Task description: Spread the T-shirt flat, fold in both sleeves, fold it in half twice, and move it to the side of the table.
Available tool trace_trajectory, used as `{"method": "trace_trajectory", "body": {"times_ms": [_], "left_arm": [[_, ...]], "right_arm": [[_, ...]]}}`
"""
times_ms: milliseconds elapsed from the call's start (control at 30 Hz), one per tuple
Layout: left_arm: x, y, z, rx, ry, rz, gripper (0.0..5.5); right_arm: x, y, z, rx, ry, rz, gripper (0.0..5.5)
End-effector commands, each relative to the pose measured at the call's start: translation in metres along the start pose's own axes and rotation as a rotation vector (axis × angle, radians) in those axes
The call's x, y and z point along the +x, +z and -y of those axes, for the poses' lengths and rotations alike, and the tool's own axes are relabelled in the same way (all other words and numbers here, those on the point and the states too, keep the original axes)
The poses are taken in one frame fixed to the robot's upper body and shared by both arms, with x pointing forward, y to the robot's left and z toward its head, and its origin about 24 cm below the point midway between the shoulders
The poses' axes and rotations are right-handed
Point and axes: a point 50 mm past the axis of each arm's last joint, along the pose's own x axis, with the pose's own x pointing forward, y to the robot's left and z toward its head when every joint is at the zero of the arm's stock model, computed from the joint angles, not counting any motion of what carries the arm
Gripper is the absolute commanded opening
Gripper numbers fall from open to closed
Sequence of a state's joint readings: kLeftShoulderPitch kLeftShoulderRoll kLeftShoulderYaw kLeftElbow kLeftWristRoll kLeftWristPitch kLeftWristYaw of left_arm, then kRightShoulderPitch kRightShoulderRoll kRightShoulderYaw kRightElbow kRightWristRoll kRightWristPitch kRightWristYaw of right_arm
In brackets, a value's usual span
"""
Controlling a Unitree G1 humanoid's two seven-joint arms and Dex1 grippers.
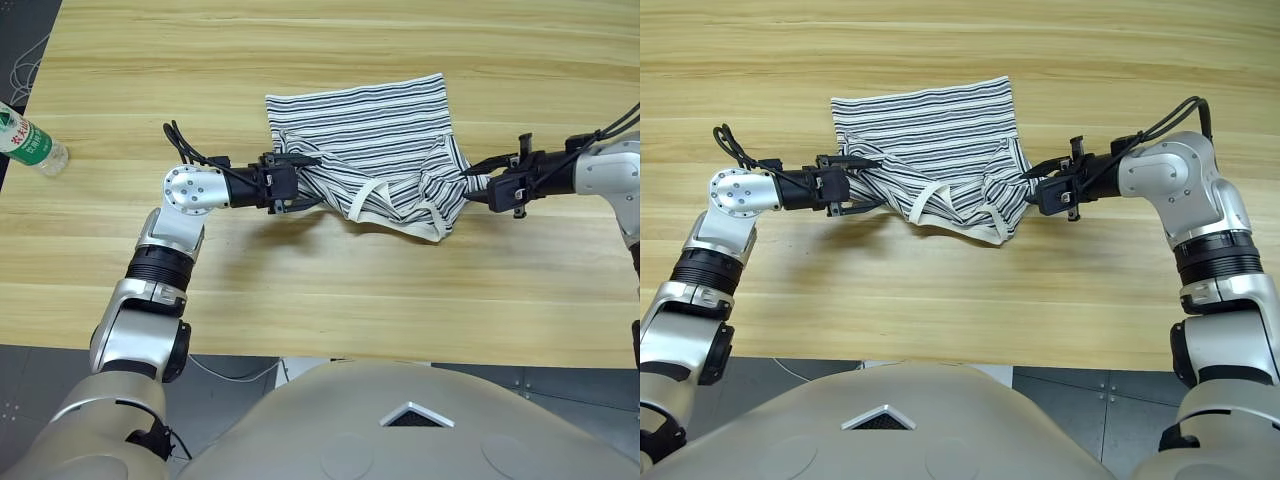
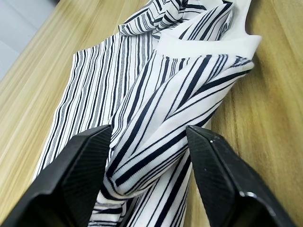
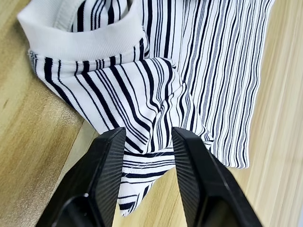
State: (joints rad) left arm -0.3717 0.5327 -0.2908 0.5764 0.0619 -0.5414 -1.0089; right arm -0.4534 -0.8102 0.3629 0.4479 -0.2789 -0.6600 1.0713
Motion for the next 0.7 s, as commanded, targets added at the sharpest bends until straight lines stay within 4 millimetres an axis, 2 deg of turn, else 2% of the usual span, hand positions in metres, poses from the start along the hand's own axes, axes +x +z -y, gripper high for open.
{"method": "trace_trajectory", "body": {"times_ms": [33,267,500,600,700], "left_arm": [[-0.013,0.007,-0.014,0.044,0.006,-0.014,2.91],[-0.024,0.013,-0.027,0.089,0.005,-0.048,2.91],[-0.024,0.011,-0.029,0.12,-0.025,-0.102,2.9],[-0.021,0.009,-0.026,0.113,-0.036,-0.101,2.9],[-0.02,0.009,-0.025,0.11,-0.042,-0.105,2.9]], "right_arm": [[-0.008,-0.004,0.005,-0.018,0.01,-0.043,1.79],[-0.001,-0.004,0.007,-0.063,0.105,-0.059,1.79],[0.001,0.007,0.023,-0.098,0.115,-0.011,3.0],[-0.009,0.016,0.038,-0.059,0.094,0.035,3.05],[-0.017,0.013,0.047,0.03,0.127,0.028,3.05]]}}
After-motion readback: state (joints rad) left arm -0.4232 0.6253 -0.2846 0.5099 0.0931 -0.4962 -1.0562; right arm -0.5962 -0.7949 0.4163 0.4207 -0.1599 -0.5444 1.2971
